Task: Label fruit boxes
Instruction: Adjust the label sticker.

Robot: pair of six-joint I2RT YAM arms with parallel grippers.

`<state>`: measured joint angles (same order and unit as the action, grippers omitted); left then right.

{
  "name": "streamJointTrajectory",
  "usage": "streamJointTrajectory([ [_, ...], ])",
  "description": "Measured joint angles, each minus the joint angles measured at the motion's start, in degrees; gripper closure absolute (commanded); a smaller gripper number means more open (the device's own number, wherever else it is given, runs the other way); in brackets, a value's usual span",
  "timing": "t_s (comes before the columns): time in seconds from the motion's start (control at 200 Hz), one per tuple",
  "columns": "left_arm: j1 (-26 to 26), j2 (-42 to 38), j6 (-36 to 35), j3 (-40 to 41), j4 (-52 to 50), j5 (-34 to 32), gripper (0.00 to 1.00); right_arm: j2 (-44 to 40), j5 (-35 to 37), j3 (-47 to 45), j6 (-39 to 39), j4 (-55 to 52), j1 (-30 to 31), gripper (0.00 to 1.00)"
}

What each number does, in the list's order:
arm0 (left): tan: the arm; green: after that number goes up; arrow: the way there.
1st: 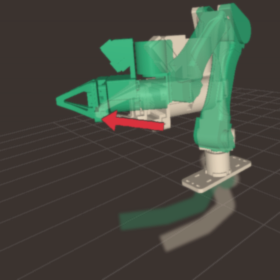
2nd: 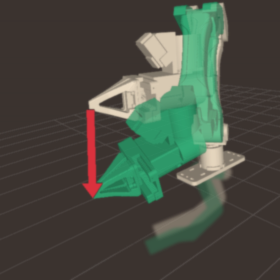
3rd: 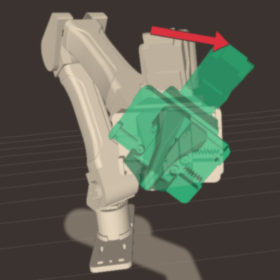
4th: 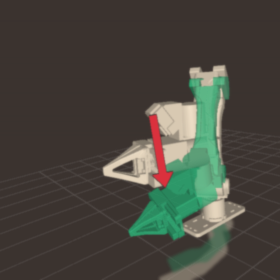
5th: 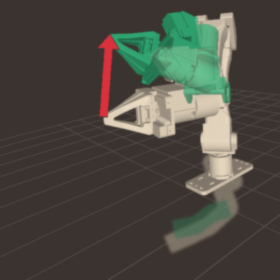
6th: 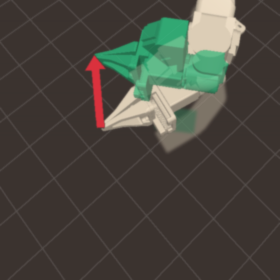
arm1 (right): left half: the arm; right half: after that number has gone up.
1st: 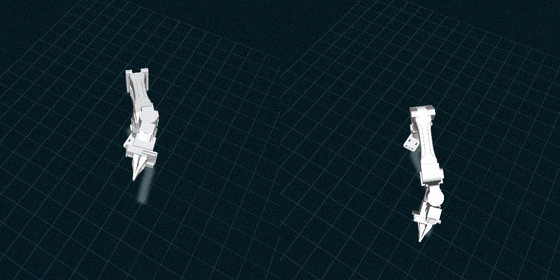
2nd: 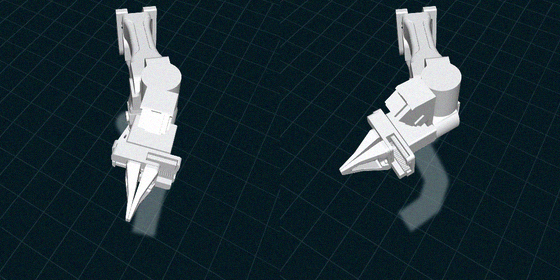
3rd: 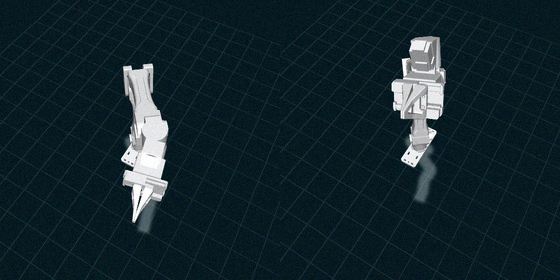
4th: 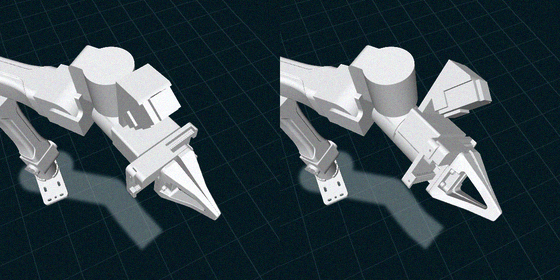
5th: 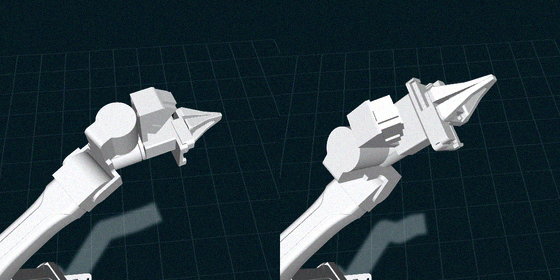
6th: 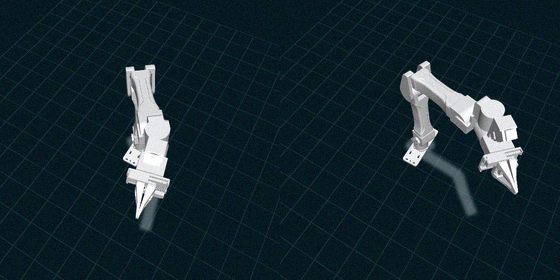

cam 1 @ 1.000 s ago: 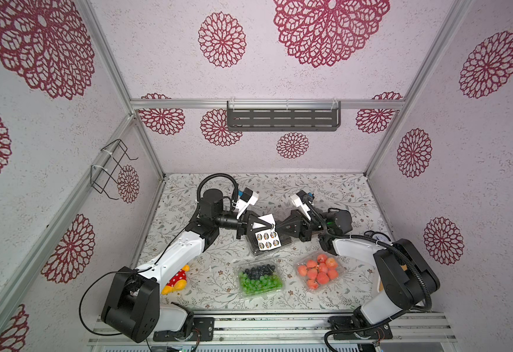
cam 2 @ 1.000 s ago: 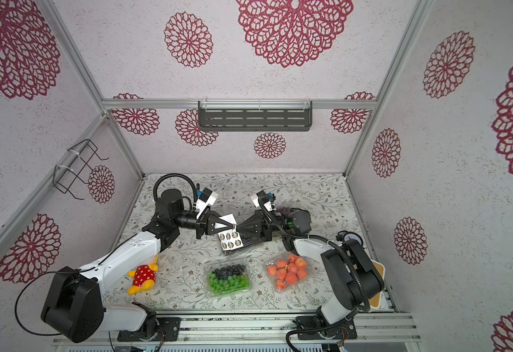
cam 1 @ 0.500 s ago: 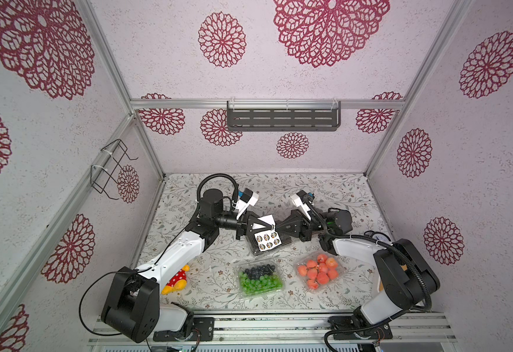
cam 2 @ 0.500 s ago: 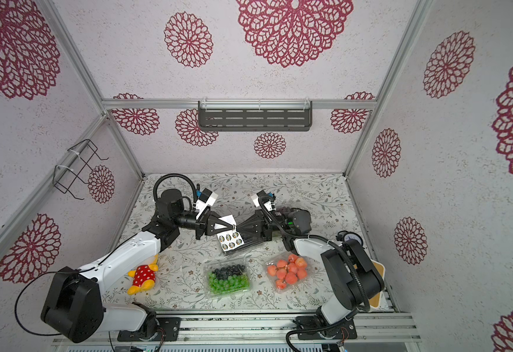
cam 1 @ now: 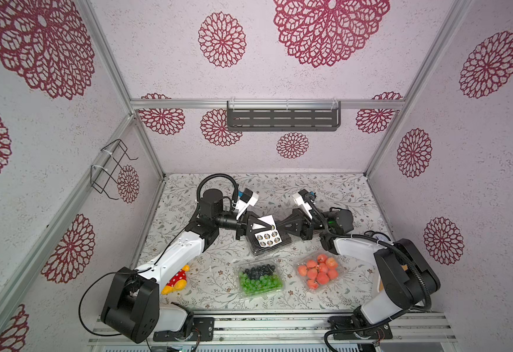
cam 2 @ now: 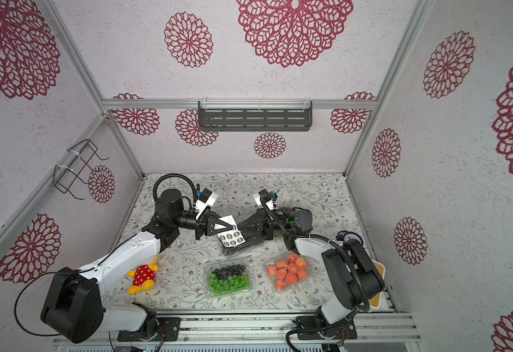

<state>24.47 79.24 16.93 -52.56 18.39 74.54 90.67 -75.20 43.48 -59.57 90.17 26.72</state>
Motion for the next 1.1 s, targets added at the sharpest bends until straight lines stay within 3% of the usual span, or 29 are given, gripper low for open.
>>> streamJointTrajectory([
  [0.125,0.0,0.02,0.02,0.0,-0.02,-0.02,1.0,0.0,0.02,0.0,-0.02,0.0,-0.07,1.0],
  [0.19,0.0,0.07,0.02,-0.13,-0.33,-0.02,1.0,0.0,0.0,0.0,-0.33,0.0,-0.07,0.94],
  [0.315,0.0,0.35,-0.22,-0.72,-0.81,-0.04,1.0,0.0,0.07,0.0,-0.61,-0.02,-0.07,1.0],
  [0.53,0.0,0.35,-0.2,-0.74,-0.79,-0.15,1.0,0.22,0.13,0.0,-0.15,-0.13,0.22,1.0],
  [0.645,-0.26,0.35,-0.22,-0.74,-1.36,-1.42,1.0,0.39,0.33,0.0,-1.57,-0.13,-0.37,0.69],
  [0.745,-0.72,0.39,-0.42,-0.74,-2.27,-2.78,1.0,0.07,1.22,0.0,-1.29,-0.79,-1.4,0.54],
  [0.796,-1.03,0.39,-0.52,-0.74,-2.93,-3.48,1.0,-0.37,1.7,0.0,-0.04,-2.4,-1.55,0.52],
  [0.946,-1.4,0.63,-2.21,-1.46,-6.36,-4.59,1.0,-2.6,3.21,1.25,8.96,-14.8,-0.39,0.56],
  [1.101,-1.4,0.85,-3.5,-1.95,-8.33,-4.46,1.0,-5.7,6.29,5.86,22.69,-34.88,2.4,0.75],
])
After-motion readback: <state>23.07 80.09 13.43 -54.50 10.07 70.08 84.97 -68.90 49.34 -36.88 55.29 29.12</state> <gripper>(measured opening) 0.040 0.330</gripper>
